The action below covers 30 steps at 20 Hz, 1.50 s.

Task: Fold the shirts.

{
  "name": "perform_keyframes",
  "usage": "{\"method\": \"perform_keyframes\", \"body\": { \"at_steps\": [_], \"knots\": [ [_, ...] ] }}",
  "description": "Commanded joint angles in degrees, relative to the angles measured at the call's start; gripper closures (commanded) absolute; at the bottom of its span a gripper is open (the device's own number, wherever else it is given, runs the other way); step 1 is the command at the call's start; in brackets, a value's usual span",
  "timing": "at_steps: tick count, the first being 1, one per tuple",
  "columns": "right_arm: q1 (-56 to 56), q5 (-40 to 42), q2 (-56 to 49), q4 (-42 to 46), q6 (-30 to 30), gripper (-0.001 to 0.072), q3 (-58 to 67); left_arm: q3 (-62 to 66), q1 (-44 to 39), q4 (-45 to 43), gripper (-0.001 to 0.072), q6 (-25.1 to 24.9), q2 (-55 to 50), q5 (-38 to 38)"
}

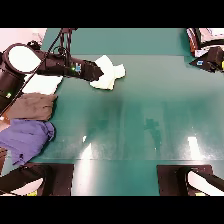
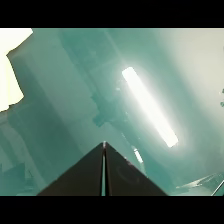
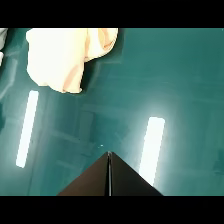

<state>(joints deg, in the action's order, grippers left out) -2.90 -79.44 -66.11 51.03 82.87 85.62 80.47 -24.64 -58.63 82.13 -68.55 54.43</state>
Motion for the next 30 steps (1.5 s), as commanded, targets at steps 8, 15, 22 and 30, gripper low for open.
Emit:
{"method": "perform_keyframes", "body": {
  "at_steps": [8,15,22,30],
  "knots": [
    [0.0,0.0,-0.3,0.0,0.0,0.0698,0.0,0.0,0.0,0.2,0.0685,0.0,-0.1,0.0],
    [0.0,11.5,-0.3,-0.7,0.1,0.0698,0.0,0.0,0.0,-2.9,0.0683,-2.5,-0.7,-6.5],
    [0.4,13.2,-0.3,-0.5,0.1,0.0698,0.0,0.0,8.4,-18.1,0.0145,8.5,-15.2,-13.1],
    [0.4,11.8,-0.3,-0.5,0.1,0.0698,0.0,0.2,13.3,-0.7,0.0146,-0.2,-30.5,-20.7]
  ]
}}
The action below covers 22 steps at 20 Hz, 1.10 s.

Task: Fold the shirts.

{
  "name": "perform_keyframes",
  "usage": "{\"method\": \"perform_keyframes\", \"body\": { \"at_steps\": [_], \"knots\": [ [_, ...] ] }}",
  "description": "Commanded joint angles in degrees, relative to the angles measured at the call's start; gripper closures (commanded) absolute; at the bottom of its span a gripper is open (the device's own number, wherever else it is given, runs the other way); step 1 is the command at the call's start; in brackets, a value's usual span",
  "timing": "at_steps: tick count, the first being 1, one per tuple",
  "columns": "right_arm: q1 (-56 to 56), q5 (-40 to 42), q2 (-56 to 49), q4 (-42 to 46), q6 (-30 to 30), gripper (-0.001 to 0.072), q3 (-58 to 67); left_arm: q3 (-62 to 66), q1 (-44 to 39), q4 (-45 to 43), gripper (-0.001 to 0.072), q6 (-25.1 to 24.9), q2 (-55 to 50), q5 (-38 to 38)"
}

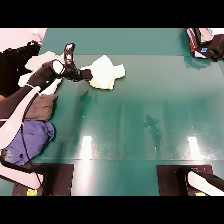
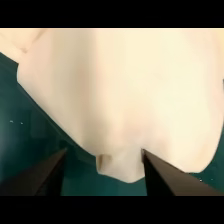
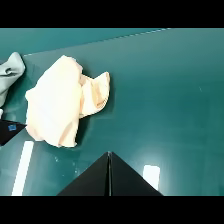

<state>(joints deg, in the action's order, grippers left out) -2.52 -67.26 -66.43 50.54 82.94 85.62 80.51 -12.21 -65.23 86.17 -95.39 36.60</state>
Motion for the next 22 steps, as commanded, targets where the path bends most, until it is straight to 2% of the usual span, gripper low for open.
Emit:
{"method": "perform_keyframes", "body": {
  "at_steps": [1,2,3,4,5,7,11,13,17,20,22],
  "knots": [
    [0.0,-0.4,0.0,0.0,0.0,0.0698,0.0,0.2,0.8,7.2,0.0147,-5.0,-3.8,-3.1],
    [0.0,-0.5,0.0,0.0,0.0,0.0698,0.0,0.3,0.8,7.9,0.0207,-5.9,-3.8,-3.1],
    [0.0,-0.7,0.0,0.0,0.0,0.0698,0.0,0.9,0.8,8.4,0.0358,-6.3,-3.8,-2.3],
    [0.0,-0.9,0.0,0.0,0.0,0.0698,0.0,1.8,0.8,8.5,0.0559,-6.3,-3.7,-1.2],
    [0.0,-1.1,0.0,0.0,0.0,0.0698,0.0,3.3,0.8,8.4,0.0686,-6.8,-3.5,0.6],
    [0.0,-1.3,0.7,0.0,0.0,0.0698,0.0,9.1,0.9,8.4,0.0686,-8.7,-3.5,7.4],
    [0.0,2.8,6.3,0.1,0.0,0.0698,0.1,30.2,0.5,9.5,0.0688,-9.4,-1.2,21.6],
    [0.0,6.6,10.2,0.2,-0.1,0.0698,0.1,40.6,-0.7,13.0,0.0688,-13.4,3.3,26.7],
    [0.0,13.1,16.7,0.6,-1.0,0.0698,0.1,39.7,-5.6,21.6,0.0687,-22.8,17.8,30.1],
    [0.0,13.6,19.2,0.6,-3.1,0.0698,0.1,33.9,-11.2,21.1,0.0687,-24.3,24.0,35.3],
    [0.0,13.1,19.9,0.6,-3.1,0.0698,0.1,30.2,-14.4,17.4,0.0686,-24.1,24.3,38.6]
  ]
}}
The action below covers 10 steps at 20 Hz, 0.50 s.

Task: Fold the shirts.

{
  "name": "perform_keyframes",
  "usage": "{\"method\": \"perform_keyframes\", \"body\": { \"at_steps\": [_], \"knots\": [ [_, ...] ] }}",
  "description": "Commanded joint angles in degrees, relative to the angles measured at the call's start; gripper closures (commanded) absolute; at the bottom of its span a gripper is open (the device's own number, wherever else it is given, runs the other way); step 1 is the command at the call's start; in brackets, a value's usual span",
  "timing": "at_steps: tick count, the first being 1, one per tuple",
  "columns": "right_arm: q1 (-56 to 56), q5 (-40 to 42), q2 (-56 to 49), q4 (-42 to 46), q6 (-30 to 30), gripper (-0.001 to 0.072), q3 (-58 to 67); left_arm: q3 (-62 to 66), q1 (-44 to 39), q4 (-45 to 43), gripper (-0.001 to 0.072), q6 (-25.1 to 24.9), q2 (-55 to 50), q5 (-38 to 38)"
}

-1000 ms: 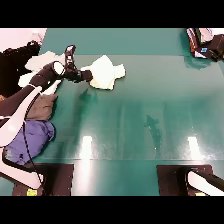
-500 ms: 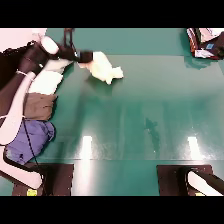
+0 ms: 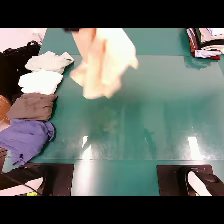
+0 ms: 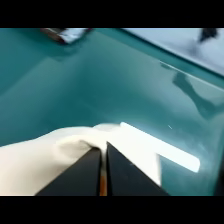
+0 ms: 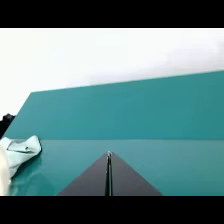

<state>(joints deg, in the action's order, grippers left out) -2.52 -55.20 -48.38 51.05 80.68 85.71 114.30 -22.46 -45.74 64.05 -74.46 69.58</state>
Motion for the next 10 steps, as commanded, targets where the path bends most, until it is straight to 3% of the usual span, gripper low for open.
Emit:
{"method": "perform_keyframes", "body": {
  "at_steps": [1,5,6,7,8,10],
  "knots": [
    [0.0,0.5,1.9,0.1,-0.8,0.0698,0.0,-6.8,-5.5,-4.8,0.0687,-1.3,3.2,5.9],
    [0.0,-1.8,1.2,0.0,-0.8,0.0698,-0.1,-24.7,-6.3,-10.9,0.0685,-0.6,1.3,1.2],
    [0.0,-2.5,0.9,0.0,-0.8,0.0698,-0.1,-28.7,-6.3,-14.0,0.0608,1.4,0.4,-1.6],
    [0.0,-3.1,0.3,-0.1,-0.8,0.0698,0.0,-31.5,-6.2,-17.6,0.0291,5.0,-0.6,-4.3],
    [0.0,-3.7,-0.2,-0.1,-0.8,0.0698,0.0,-32.9,-6.2,-21.3,0.0031,9.0,-1.7,-5.9],
    [0.0,-5.2,-1.5,-0.1,-0.8,0.0698,0.0,-33.0,-4.6,-27.6,0.0062,12.6,-3.0,-4.0]
  ]
}}
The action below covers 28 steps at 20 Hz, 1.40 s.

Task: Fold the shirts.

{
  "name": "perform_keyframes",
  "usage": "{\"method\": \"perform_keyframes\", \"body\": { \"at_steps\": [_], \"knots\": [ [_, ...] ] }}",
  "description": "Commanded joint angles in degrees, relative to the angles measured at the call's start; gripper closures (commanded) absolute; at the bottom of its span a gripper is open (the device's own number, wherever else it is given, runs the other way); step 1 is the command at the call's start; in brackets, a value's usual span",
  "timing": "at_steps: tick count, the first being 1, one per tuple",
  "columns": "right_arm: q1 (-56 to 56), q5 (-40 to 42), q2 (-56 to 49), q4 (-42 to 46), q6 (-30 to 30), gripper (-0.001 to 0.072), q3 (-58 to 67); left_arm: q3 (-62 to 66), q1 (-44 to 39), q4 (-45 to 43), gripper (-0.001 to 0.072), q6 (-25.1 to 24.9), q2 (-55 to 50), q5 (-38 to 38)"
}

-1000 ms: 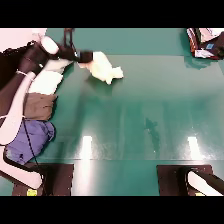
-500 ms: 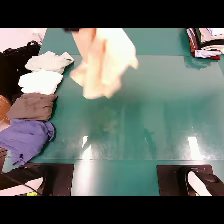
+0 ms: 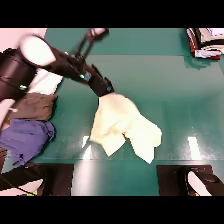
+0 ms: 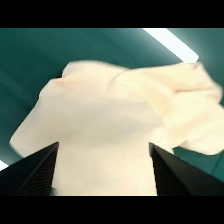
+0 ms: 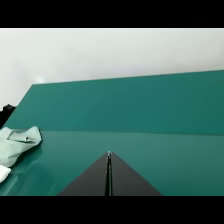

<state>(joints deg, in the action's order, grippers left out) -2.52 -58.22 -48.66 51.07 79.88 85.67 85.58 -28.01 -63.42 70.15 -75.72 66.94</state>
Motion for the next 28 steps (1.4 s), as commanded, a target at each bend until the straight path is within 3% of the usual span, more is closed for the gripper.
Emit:
{"method": "perform_keyframes", "body": {
  "at_steps": [1,5,8,18,26,27,28],
  "knots": [
    [0.0,-3.2,-1.7,-0.1,0.0,0.0698,0.0,-4.3,2.6,-10.4,0.0062,6.5,-1.5,1.3],
    [0.0,-6.4,-3.9,-0.1,0.0,0.0698,0.0,-6.4,11.9,-9.3,0.0062,8.2,-1.1,14.7],
    [0.0,-7.7,-5.1,-0.1,0.0,0.0698,0.0,-16.1,14.6,-4.9,0.0062,8.5,-1.1,15.8],
    [0.0,-7.7,-5.9,-0.1,0.0,0.0698,0.0,-46.7,13.5,5.0,0.0062,7.8,10.3,3.2],
    [0.0,-7.9,-5.9,-0.1,0.0,0.0698,0.0,-51.3,4.1,8.4,0.0064,9.6,10.1,-9.1],
    [0.0,-7.9,-5.9,-0.1,0.0,0.0698,0.0,-51.3,3.7,8.4,0.0215,9.6,10.1,-9.0],
    [0.0,-7.9,-5.9,-0.1,0.0,0.0698,0.0,-51.3,3.3,8.4,0.0447,9.6,10.1,-9.0]
  ]
}}
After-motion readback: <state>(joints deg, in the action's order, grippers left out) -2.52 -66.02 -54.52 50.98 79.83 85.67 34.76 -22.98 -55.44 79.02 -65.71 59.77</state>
